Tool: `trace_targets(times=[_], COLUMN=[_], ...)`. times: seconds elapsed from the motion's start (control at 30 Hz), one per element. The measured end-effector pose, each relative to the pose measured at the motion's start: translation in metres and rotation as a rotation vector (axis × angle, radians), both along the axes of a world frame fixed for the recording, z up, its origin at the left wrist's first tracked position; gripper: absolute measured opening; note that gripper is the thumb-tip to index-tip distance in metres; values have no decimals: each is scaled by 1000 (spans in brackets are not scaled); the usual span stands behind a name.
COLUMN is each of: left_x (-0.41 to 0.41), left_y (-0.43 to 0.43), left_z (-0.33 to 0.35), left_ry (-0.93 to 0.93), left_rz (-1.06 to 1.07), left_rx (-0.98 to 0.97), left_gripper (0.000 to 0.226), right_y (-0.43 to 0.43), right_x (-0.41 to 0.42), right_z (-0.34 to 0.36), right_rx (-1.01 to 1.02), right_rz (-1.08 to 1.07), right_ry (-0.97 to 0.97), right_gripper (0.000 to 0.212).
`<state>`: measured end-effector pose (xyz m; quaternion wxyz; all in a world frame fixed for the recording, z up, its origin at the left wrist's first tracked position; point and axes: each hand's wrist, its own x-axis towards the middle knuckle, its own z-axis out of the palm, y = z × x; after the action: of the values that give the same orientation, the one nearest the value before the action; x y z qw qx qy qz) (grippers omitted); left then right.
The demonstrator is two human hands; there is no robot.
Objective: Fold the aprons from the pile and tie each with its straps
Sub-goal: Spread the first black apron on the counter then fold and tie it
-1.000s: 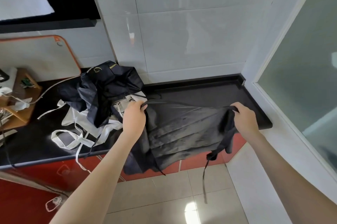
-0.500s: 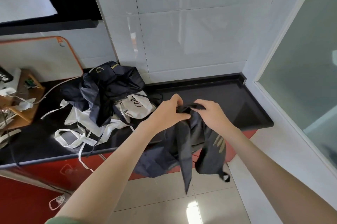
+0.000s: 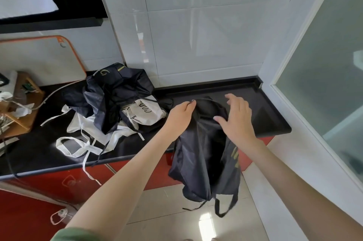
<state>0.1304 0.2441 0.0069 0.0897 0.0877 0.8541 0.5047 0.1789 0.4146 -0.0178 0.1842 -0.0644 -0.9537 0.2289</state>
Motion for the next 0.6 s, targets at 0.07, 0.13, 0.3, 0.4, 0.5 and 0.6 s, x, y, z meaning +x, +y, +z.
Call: trace_targets(times=[0.07, 0.13, 0.3, 0.4, 0.5, 0.6], left_x=[-5, -12, -22, -25, -27, -20], left_y=[5, 7, 7, 3, -3, -20], left_z=[4, 5, 10, 15, 18, 15], left_ry=[13, -35, -336, -387, -317, -253], left_rz=[18, 10, -70, -139, -168, -175], left_rx=[-11, -7, 268, 330, 254, 96], left_gripper=[43, 42, 47, 40, 38, 68], right_y=[-10, -17, -30, -36, -39, -35], right_x=[10, 23, 28, 19, 11, 0], right_z=[-5, -17, -44, -32, -13, 5], right_rx=[168, 447, 707, 695, 636, 404], right_rz=[116, 376, 666, 649, 590, 439], right_ry=[166, 318, 458, 469, 416, 256], right_gripper=[47, 39, 38, 21, 9, 17])
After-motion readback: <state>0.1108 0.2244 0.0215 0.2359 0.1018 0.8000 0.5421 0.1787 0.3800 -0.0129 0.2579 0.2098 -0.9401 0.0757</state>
